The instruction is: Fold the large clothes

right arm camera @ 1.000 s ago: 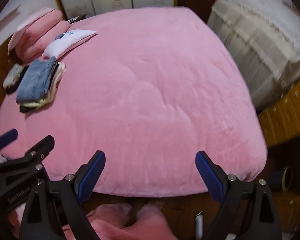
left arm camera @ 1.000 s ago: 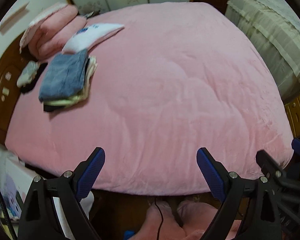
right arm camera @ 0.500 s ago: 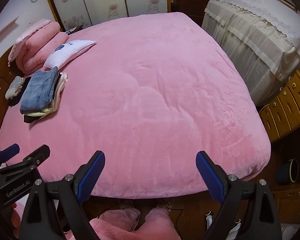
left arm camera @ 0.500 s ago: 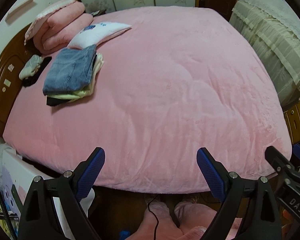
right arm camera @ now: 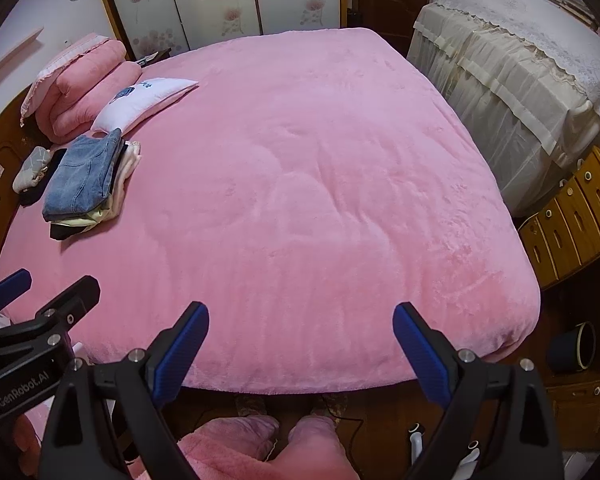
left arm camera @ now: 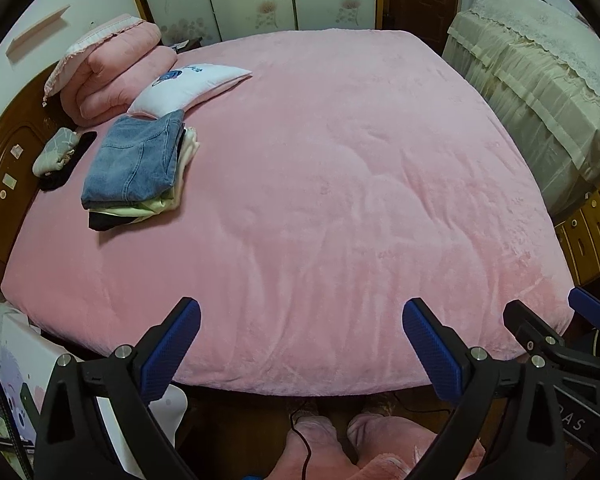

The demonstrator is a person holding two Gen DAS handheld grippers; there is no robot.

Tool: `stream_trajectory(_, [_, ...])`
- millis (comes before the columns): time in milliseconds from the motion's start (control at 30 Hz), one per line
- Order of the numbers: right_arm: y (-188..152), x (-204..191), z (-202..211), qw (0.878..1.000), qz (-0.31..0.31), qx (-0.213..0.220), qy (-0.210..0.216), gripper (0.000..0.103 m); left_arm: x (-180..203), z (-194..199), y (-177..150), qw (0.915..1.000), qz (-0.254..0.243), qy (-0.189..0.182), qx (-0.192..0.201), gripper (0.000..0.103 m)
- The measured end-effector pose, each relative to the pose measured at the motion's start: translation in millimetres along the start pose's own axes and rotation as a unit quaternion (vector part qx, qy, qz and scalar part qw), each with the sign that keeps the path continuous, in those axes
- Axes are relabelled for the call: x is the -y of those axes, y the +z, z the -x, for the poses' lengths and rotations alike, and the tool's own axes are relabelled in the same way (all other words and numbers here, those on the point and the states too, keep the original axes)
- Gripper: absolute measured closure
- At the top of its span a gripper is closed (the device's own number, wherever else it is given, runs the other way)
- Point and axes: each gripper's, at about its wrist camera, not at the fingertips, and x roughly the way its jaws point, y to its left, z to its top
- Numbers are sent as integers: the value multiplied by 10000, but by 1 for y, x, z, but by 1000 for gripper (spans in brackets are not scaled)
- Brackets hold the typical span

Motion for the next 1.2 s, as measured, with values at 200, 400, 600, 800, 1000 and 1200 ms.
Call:
stream_trajectory(200, [-3,0,3,10000,-23,18,-44,9,0,-6,-4,9996,93,-209,-144,2])
stream_trajectory(400, [-8,-3,10,9999,65,112,-90,9,3,-9,-8,9994,131,-236,-214,2])
stream_trajectory(600, [-11,-3,11,9998,130,50,-134,9,4,-11,-10,9988,232,-332,-289,2])
stream_trajectory(800, [-12,-1,11,9997,130,36,-191,9,5,-12,-12,9986,226,-371,-307,2])
stream_trajectory(1000, [-12,2,11,9997,106,22,-225,8,8,-11,-13,9988,193,-356,-285,2])
stream_trajectory(1200, [-14,0,12,9996,100,3,-255,8,9,-11,-13,9988,184,-346,-278,2])
